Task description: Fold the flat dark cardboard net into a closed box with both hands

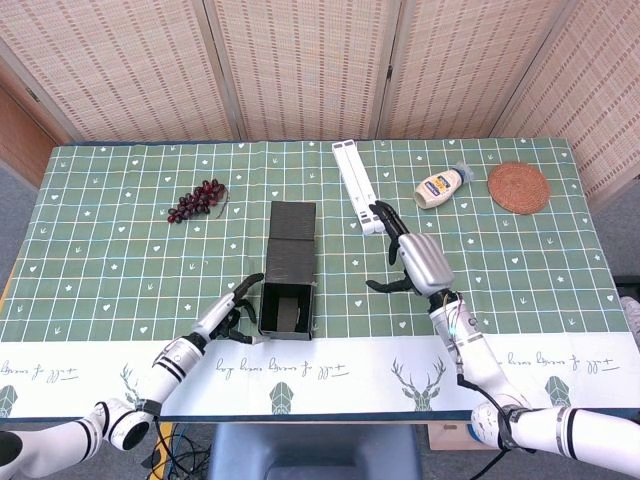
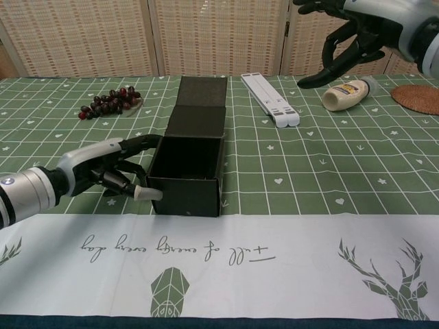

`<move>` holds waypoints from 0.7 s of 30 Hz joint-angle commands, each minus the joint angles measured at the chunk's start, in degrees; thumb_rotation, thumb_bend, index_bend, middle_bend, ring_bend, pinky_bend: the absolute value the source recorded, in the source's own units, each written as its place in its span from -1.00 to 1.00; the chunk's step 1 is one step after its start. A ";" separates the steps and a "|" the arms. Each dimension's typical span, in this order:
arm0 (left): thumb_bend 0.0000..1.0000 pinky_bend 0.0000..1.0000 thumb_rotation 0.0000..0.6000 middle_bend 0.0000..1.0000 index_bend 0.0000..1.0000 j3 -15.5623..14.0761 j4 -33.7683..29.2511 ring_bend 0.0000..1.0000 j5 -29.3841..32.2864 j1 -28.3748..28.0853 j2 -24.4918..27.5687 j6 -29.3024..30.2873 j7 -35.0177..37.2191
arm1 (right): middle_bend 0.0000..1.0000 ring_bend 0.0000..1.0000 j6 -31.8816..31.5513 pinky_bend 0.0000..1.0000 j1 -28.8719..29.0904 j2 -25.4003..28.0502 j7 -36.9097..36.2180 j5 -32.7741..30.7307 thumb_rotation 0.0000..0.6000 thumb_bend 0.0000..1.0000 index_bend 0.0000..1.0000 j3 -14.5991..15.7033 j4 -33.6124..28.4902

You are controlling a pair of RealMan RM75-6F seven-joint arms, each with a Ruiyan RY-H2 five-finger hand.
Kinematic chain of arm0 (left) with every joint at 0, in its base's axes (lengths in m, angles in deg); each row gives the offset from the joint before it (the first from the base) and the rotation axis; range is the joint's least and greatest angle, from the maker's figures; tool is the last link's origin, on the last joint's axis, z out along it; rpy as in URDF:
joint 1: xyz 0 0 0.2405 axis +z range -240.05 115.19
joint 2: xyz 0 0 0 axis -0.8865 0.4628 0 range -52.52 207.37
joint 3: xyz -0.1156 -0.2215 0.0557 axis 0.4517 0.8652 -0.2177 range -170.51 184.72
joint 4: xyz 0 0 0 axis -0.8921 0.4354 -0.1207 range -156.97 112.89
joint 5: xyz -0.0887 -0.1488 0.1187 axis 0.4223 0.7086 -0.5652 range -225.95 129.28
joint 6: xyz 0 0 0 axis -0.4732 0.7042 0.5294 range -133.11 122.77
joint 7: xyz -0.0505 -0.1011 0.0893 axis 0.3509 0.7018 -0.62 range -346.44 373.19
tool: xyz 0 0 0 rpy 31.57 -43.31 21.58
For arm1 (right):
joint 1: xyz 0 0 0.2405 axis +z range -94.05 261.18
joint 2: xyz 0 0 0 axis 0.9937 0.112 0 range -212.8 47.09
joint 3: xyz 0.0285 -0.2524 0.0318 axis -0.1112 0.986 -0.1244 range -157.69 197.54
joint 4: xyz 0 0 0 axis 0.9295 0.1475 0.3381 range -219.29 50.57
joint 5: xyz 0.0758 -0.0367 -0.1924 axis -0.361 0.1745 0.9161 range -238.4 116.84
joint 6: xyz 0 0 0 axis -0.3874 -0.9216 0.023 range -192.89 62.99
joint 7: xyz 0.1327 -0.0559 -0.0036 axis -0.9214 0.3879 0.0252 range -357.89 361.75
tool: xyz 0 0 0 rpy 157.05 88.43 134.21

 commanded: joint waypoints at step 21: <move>-0.78 0.77 1.00 -0.27 -0.31 0.62 6.00 0.14 -0.99 2.33 -5.54 9.02 7.27 | -0.87 0.23 4.22 1.00 2.16 -5.20 -1.54 -5.77 1.00 -0.82 -1.00 0.42 7.93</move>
